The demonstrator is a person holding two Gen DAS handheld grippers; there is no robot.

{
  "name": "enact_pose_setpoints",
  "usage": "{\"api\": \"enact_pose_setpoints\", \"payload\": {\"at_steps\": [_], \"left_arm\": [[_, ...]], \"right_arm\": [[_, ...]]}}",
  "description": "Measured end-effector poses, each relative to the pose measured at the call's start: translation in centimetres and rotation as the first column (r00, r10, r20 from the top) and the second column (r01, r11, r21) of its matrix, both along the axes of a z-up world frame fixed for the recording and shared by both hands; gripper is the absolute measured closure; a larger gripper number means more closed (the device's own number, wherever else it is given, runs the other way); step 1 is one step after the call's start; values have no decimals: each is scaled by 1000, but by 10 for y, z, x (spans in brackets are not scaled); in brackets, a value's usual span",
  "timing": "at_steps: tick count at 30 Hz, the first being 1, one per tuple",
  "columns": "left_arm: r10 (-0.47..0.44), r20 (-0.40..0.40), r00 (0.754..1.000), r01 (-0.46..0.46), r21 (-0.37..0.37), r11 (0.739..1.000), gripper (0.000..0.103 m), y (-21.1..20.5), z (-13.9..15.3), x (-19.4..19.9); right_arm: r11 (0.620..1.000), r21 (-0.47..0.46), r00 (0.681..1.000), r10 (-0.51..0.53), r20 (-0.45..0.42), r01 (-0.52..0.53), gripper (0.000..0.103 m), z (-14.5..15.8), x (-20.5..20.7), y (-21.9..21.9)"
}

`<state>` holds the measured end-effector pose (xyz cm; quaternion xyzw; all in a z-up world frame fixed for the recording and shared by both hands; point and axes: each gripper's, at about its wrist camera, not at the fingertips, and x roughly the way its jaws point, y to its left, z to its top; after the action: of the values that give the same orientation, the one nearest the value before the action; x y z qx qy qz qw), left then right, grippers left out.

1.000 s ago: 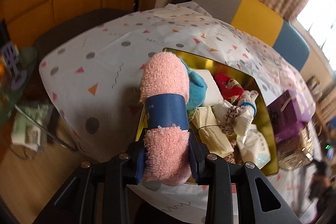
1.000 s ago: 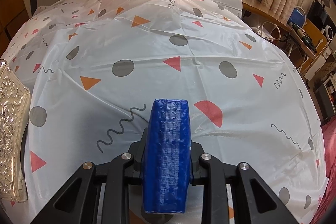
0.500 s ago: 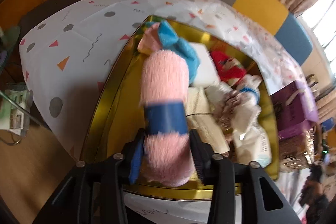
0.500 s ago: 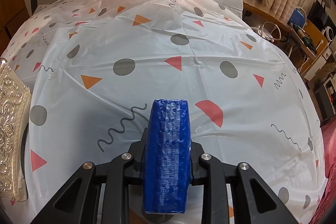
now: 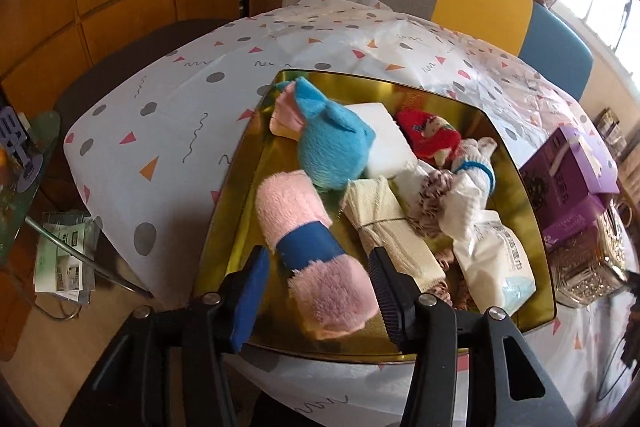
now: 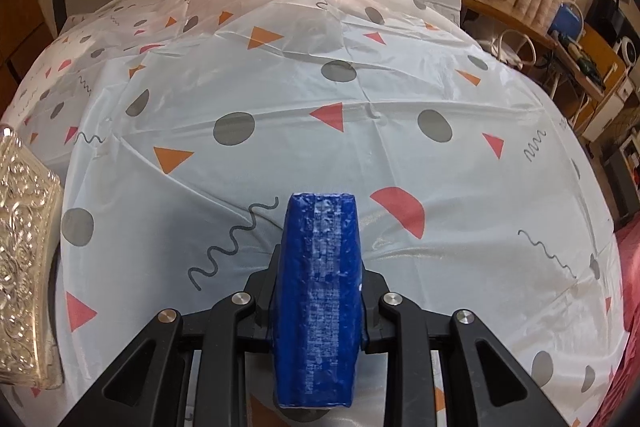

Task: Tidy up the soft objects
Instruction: 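Carry the pink towel roll into the gold tray and open the left gripper while the right holds the tissues, then carry the blue tissue pack into the gold tray and open the right gripper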

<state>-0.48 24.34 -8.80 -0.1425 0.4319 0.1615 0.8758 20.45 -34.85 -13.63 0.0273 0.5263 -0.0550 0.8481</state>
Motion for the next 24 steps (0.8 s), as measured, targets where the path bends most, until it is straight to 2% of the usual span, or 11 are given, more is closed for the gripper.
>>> {"api": "enact_pose_setpoints", "payload": {"at_steps": [10,13,17,24], "left_arm": [[-37,-5,999,37,28,999,47,-17,0,-2],[-35,0,999,35,28,999,46,-16,1,-3],[-29,-1,1000,29,25,999,46,-14,1,-4],[-46,-8,999,46,17,999,45,-21,-2,-2]], "right_arm": [[994,96,999,-47,-7,47,76,1,-2,-9],[994,97,999,-43,-17,45,66,2,-1,-7],[995,86,998,-53,-29,55,66,4,-2,-6],[983,153,994,-105,2,104,66,11,-3,-19]]}}
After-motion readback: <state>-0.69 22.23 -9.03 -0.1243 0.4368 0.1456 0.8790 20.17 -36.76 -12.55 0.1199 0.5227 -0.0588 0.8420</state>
